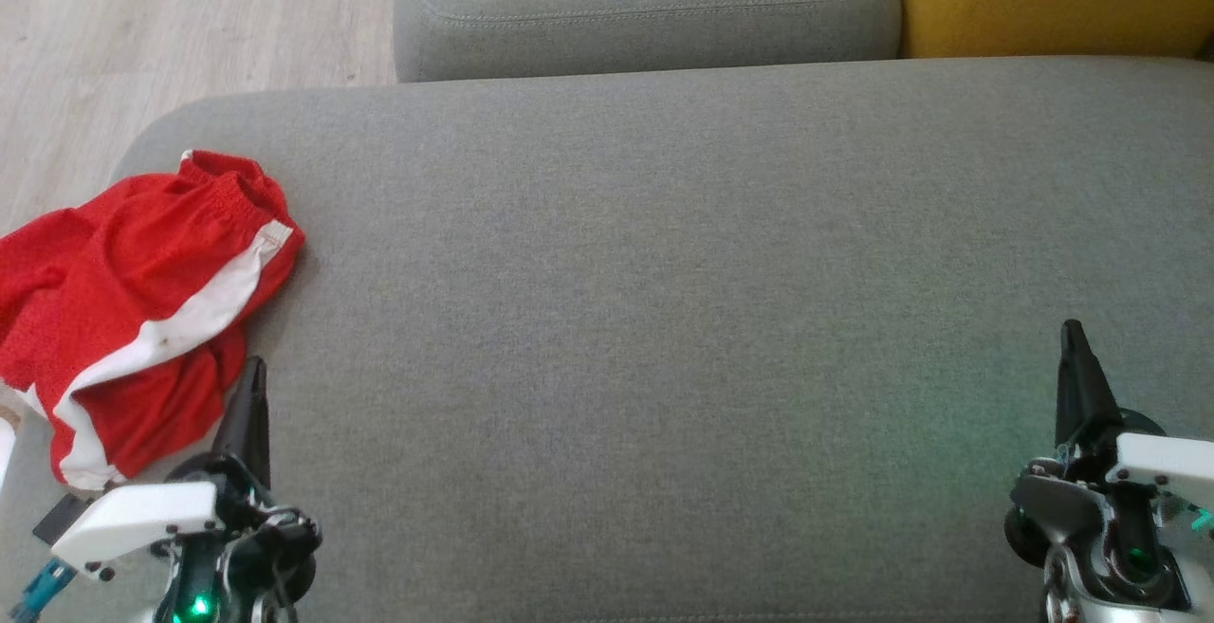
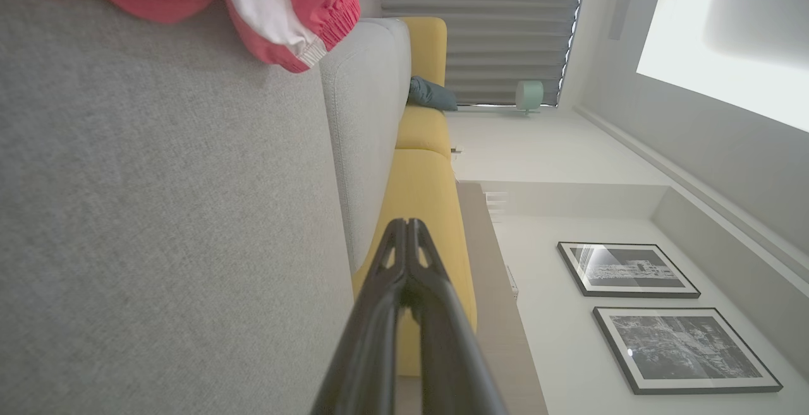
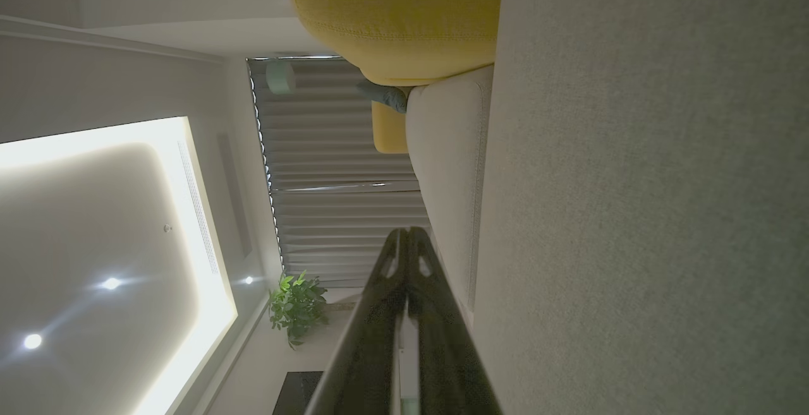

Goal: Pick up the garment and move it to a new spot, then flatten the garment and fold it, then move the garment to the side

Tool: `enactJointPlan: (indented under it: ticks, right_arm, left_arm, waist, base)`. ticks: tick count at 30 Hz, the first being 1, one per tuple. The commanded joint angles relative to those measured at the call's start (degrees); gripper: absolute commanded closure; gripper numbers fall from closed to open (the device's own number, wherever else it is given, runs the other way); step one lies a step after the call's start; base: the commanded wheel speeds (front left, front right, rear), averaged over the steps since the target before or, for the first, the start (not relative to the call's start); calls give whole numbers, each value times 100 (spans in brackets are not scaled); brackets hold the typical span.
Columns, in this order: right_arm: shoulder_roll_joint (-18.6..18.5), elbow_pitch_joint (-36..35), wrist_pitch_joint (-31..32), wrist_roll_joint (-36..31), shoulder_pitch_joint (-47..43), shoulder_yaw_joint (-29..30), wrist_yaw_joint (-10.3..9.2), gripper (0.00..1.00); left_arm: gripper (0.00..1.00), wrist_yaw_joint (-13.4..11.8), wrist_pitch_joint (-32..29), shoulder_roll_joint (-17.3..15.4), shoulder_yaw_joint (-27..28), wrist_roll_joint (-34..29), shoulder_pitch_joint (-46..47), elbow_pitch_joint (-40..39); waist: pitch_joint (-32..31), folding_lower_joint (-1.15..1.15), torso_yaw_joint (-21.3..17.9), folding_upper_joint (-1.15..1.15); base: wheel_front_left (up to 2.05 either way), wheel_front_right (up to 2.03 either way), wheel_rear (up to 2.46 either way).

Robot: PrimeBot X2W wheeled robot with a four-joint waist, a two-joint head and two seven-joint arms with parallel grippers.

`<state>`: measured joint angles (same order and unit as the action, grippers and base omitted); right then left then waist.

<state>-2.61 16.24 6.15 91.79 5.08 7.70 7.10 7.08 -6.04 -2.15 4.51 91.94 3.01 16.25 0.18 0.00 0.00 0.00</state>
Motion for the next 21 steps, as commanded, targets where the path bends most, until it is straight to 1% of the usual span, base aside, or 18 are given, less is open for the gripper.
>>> enactJointPlan:
  ticks: [1,4,5,6,8,9,15,21]
  right_arm:
    - [-27,-222,32,40,110,-120,39,100]
    - [-27,-222,32,40,110,-120,39,100]
    - [0,-1,0,0,0,0,0,0]
    - [2,43,0,-3,0,-3,0,100]
    - [13,226,-1,-4,-46,-8,-7,100]
    - [18,319,-1,-4,-100,-11,-6,0]
    - [1,323,-57,-61,-122,-57,-5,0]
    - [-72,282,-187,-213,-82,-177,-2,0]
  left_arm:
    - [100,41,-43,-73,198,25,317,-223]
    - [100,41,-43,-73,198,25,317,-223]
    - [0,-1,1,0,1,0,1,0]
    - [100,-2,9,4,-3,-1,-4,38]
    - [100,-8,12,36,-14,-1,-98,213]
    - [0,-11,13,57,-16,-2,-173,306]
    - [0,-10,102,64,-39,-72,-189,355]
    - [0,-7,203,57,-35,-313,-147,327]
  waist:
    - [0,0,0,0]
    - [0,0,0,0]
    - [0,0,0,0]
    - [0,0,0,0]
    - [1,0,0,0]
    - [2,0,-1,0]
    - [7,0,-6,0]
    - [14,0,-16,0]
  base:
    - [0,0,0]
    - [0,0,0]
    - [0,0,0]
    - [0,0,0]
    - [0,0,0]
    - [0,0,0]
    - [0,0,0]
    - [0,0,0]
